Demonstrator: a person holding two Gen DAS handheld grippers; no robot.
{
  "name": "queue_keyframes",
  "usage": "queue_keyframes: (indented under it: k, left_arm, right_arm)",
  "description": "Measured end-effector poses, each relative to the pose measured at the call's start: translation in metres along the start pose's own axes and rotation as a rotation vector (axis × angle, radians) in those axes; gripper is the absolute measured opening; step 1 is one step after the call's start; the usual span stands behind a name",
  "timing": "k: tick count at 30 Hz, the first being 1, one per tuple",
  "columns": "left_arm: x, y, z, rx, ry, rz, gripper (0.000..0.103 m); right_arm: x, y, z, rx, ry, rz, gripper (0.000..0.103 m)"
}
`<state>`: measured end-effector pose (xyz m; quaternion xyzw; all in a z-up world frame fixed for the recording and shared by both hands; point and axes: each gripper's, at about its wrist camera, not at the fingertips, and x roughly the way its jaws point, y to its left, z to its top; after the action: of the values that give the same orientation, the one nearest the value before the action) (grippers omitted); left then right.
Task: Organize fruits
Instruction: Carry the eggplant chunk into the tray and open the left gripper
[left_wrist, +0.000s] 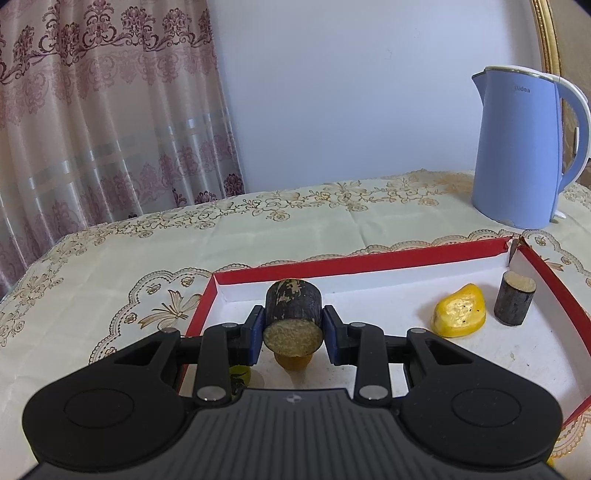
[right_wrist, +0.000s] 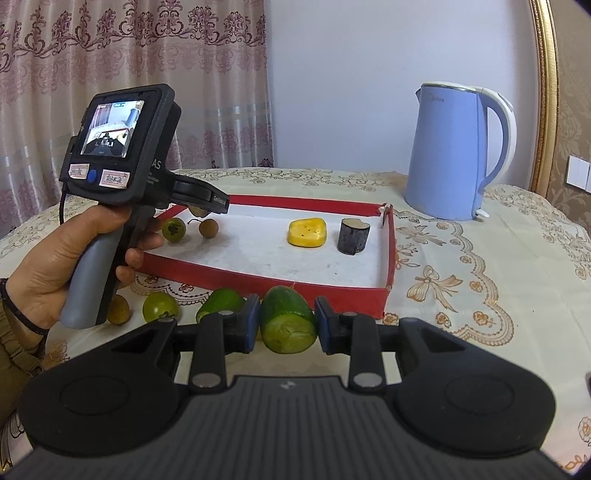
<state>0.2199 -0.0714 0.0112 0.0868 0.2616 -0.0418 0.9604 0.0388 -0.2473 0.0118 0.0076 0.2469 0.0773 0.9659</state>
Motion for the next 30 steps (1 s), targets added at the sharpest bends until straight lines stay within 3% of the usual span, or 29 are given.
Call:
queue_keyframes:
  k: [30]
  left_arm:
    - [0.0011,-0.0045,-0.0013,0.011,-0.003,0.004,0.032]
  right_arm:
    - [0.0008,0.0023,0.0018,-0.009,-0.002,0.012,0.029]
